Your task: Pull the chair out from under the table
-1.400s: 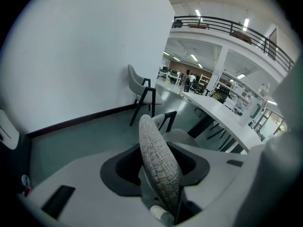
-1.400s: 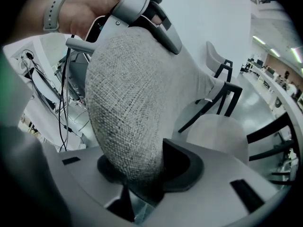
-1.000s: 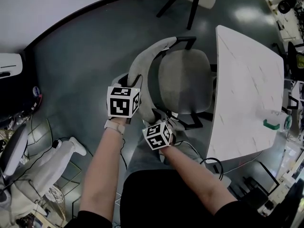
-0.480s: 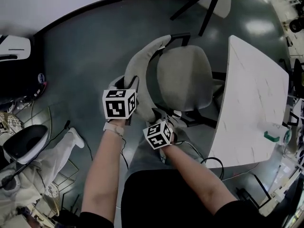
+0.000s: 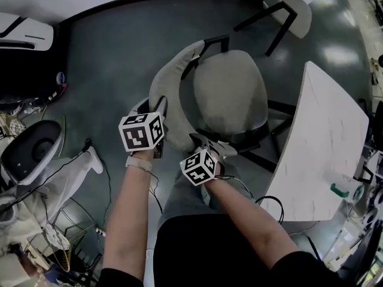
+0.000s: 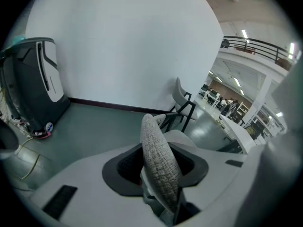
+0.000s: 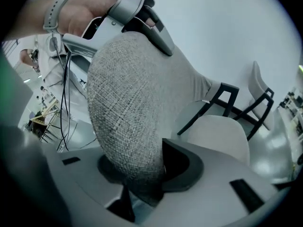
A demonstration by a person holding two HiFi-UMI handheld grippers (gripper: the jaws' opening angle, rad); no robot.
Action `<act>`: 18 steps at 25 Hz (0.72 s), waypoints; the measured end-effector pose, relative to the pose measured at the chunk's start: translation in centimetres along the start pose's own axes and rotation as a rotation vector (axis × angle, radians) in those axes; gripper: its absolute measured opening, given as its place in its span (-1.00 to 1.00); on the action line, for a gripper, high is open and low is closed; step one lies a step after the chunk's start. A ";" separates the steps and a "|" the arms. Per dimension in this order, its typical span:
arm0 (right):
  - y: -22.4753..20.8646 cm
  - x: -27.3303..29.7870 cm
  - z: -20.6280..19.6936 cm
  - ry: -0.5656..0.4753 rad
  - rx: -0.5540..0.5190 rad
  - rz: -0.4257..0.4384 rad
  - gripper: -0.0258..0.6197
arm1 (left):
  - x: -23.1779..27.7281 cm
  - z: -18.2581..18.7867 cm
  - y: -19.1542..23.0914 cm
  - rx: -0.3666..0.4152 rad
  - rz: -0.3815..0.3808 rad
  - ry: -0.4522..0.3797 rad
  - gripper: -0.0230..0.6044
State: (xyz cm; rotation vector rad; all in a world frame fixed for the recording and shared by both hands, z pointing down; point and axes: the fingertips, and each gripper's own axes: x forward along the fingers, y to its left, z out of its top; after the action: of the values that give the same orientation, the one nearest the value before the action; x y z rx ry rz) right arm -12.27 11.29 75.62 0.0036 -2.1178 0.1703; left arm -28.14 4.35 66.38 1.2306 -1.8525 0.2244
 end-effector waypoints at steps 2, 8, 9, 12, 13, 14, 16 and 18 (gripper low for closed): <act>0.5 0.3 0.4 0.000 -0.039 0.023 -0.47 | -0.8 -0.3 1.3 -0.047 0.023 -0.011 -0.47; 2.2 1.1 1.1 0.006 -0.164 0.095 -0.47 | -3.4 -1.7 5.0 -0.177 0.112 -0.053 -0.47; 2.5 1.1 1.2 0.006 -0.185 0.106 -0.47 | -3.9 -2.0 5.5 -0.196 0.125 -0.059 -0.47; 3.4 1.3 1.2 0.010 -0.234 0.132 -0.47 | -5.2 -3.1 6.8 -0.246 0.159 -0.073 -0.47; 3.7 1.4 1.3 0.012 -0.250 0.140 -0.47 | -5.7 -3.4 7.3 -0.263 0.170 -0.077 -0.47; 4.1 1.5 1.3 0.014 -0.268 0.150 -0.47 | -6.2 -3.8 7.9 -0.282 0.182 -0.082 -0.47; 4.8 1.8 1.5 0.016 -0.307 0.173 -0.47 | -7.2 -4.6 8.9 -0.320 0.208 -0.094 -0.47; 5.5 2.0 1.7 0.018 -0.343 0.196 -0.47 | -8.2 -5.3 9.8 -0.354 0.232 -0.105 -0.47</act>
State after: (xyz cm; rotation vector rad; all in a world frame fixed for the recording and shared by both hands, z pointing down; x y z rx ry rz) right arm -15.15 16.65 75.76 -0.4074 -2.1033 -0.0782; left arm -32.18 17.57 66.43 0.7988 -2.0216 -0.0450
